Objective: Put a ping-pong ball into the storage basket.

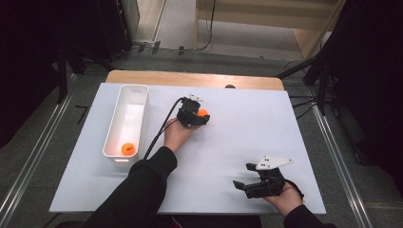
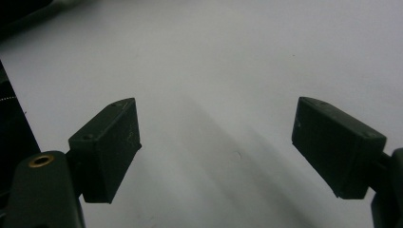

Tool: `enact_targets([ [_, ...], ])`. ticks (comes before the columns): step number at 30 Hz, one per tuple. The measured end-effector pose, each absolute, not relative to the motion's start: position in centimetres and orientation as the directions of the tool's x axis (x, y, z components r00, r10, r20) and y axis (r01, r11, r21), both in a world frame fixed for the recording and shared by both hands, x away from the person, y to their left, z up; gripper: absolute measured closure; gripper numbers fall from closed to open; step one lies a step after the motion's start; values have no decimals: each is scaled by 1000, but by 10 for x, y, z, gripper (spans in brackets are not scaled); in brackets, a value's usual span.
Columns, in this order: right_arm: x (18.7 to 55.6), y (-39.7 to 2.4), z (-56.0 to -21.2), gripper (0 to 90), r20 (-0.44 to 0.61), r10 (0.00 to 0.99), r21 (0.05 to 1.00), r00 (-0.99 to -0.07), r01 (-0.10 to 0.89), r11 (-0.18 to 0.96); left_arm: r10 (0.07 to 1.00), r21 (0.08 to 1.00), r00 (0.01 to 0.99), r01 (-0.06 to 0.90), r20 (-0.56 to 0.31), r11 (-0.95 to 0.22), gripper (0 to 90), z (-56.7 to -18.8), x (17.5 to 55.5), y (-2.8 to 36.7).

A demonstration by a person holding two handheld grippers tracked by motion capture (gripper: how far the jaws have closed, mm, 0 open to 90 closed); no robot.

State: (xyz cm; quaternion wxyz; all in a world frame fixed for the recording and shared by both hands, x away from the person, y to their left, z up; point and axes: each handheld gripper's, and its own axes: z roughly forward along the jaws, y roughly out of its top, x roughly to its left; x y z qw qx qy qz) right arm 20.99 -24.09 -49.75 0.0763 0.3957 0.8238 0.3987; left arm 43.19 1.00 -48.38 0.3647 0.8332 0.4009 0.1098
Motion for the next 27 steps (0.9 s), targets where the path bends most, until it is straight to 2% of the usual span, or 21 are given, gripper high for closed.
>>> enact_targets([
  [2,210,-241,-498,150,191,715,718,-673,592,366,740,691,665,583,-103,-428,508,-482,429,10],
  [7,210,-241,-498,150,190,714,720,-674,590,365,714,678,684,597,-151,-429,508,-475,423,14],
  [27,211,-243,-498,150,196,719,714,-666,600,361,640,668,745,575,-188,-472,507,-452,398,20],
])
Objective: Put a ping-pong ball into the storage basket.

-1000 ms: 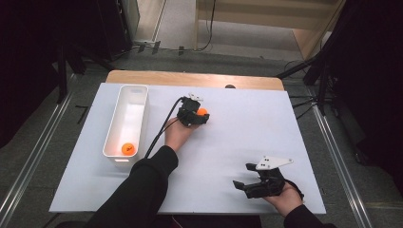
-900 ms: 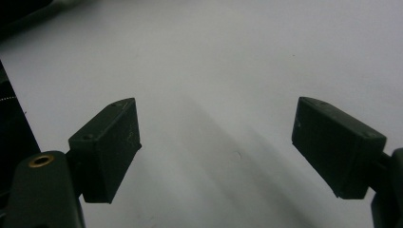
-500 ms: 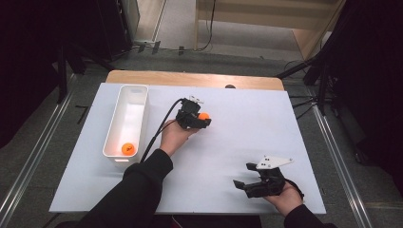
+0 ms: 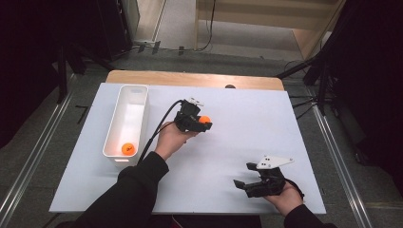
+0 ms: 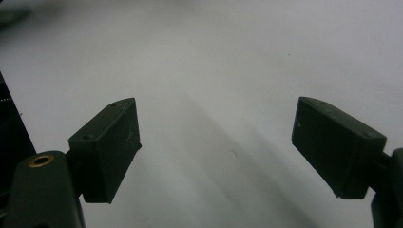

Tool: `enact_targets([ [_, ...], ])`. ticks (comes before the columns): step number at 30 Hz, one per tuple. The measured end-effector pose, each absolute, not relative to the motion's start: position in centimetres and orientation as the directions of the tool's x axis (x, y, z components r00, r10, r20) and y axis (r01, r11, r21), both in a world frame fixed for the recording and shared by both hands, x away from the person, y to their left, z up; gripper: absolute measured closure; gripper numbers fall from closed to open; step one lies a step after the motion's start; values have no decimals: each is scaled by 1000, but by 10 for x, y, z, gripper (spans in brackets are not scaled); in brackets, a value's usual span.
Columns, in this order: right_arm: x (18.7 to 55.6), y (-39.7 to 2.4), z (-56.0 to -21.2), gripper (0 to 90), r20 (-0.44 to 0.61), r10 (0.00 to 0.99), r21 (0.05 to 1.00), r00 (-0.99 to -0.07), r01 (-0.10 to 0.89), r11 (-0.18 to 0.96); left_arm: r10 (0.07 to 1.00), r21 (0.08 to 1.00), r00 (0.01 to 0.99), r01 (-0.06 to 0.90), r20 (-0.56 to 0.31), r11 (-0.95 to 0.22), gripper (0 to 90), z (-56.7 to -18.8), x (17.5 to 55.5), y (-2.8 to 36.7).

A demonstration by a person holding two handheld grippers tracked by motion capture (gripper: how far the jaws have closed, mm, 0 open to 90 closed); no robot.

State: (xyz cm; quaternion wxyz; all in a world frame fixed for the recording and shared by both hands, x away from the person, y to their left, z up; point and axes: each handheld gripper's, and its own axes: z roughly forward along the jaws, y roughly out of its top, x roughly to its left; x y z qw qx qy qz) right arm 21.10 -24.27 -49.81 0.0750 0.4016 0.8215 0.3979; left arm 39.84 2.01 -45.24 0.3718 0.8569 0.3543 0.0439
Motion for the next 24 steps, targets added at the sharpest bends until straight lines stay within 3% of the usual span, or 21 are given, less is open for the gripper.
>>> enact_targets([
  [24,211,-240,-497,149,194,715,721,-672,592,360,586,652,785,554,-202,-517,506,-432,386,44],
])
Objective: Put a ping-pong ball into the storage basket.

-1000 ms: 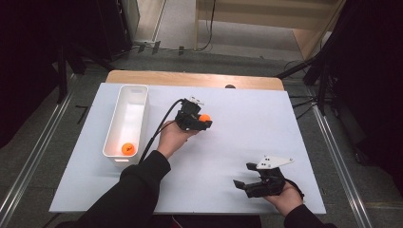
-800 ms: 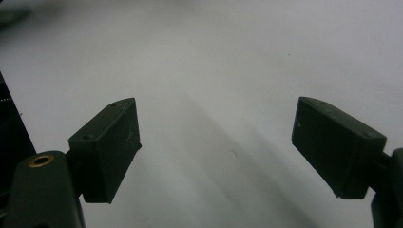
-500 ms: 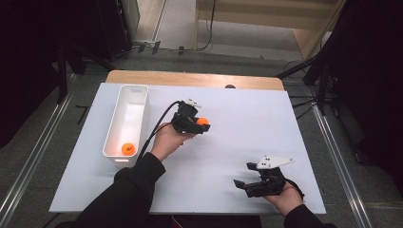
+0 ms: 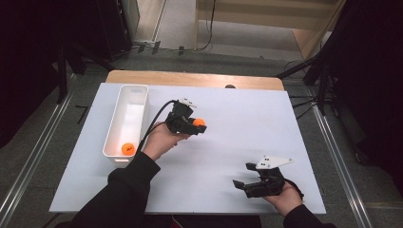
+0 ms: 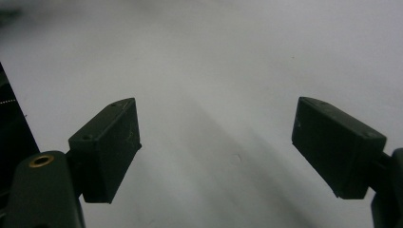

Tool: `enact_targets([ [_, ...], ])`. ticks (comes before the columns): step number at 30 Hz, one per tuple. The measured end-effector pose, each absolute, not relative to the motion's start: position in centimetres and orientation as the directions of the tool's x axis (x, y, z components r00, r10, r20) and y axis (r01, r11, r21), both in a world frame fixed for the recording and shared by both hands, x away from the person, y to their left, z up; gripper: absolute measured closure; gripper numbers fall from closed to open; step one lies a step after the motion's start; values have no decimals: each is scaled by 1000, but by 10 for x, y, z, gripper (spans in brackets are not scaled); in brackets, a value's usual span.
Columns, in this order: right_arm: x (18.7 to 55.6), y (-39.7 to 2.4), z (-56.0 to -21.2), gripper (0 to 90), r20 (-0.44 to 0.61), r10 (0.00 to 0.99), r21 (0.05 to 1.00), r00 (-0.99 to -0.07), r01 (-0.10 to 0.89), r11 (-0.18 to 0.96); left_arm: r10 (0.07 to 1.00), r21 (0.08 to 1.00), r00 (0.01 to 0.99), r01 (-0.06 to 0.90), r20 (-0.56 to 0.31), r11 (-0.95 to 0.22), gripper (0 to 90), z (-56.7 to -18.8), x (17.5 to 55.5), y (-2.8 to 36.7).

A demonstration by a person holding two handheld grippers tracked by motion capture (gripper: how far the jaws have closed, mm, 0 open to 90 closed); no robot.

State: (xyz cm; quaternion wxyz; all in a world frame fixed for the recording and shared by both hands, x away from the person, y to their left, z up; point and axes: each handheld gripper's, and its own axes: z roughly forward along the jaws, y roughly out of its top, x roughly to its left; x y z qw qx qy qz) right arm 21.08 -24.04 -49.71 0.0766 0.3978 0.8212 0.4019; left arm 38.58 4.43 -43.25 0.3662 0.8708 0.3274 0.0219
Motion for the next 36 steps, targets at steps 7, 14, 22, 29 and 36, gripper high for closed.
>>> enact_targets([
  [7,211,-240,-497,150,193,713,719,-674,592,365,585,653,784,557,-210,-513,506,-425,385,51],
  [14,211,-240,-497,150,192,715,719,-672,592,363,570,647,793,553,-214,-525,506,-416,383,53],
  [22,211,-240,-498,150,196,716,719,-670,595,359,571,644,791,558,-222,-523,506,-408,383,58],
  [29,210,-241,-497,150,195,719,722,-667,594,355,570,639,790,562,-226,-525,506,-403,386,66],
  [36,211,-240,-497,150,188,714,721,-675,588,367,580,629,789,558,-200,-541,506,-400,387,69],
])
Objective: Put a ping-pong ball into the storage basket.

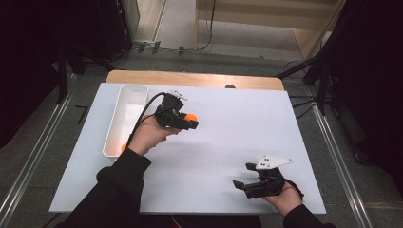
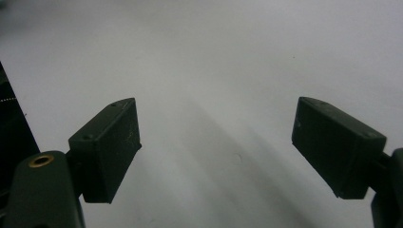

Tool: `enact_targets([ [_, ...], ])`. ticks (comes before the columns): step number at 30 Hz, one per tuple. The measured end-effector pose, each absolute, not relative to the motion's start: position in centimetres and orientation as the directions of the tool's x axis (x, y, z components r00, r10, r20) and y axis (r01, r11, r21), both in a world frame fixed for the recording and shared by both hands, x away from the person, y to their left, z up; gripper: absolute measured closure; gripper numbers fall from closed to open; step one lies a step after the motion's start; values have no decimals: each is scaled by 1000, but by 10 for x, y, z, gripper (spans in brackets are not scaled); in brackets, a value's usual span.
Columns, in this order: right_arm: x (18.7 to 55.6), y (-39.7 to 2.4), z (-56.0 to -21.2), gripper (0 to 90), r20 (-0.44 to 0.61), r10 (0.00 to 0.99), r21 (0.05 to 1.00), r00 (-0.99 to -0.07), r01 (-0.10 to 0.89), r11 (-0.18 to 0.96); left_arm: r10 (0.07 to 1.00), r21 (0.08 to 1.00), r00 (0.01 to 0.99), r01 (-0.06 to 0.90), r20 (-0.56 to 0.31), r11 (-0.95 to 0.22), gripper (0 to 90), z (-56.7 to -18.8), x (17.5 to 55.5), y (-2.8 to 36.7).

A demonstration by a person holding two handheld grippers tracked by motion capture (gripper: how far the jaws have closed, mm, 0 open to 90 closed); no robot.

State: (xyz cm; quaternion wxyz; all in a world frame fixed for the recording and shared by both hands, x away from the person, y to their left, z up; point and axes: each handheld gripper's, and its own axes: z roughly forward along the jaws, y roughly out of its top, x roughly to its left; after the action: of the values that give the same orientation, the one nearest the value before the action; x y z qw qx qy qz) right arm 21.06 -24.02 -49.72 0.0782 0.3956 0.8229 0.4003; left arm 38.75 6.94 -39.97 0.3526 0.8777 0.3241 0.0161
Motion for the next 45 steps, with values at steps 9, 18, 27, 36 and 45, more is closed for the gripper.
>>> enact_targets([
  [9,210,-240,-497,150,192,714,715,-673,594,368,593,635,783,557,-186,-536,506,-395,391,80],
  [18,210,-240,-497,149,193,713,714,-674,595,370,599,637,782,553,-173,-537,505,-390,392,88],
  [27,210,-240,-498,149,190,714,713,-674,595,371,601,645,781,551,-173,-530,505,-381,392,95],
  [36,210,-240,-498,149,189,713,714,-675,593,372,617,651,768,559,-172,-514,505,-373,394,104],
  [45,210,-240,-498,149,188,714,711,-675,594,376,638,655,753,565,-162,-502,505,-368,395,113],
])
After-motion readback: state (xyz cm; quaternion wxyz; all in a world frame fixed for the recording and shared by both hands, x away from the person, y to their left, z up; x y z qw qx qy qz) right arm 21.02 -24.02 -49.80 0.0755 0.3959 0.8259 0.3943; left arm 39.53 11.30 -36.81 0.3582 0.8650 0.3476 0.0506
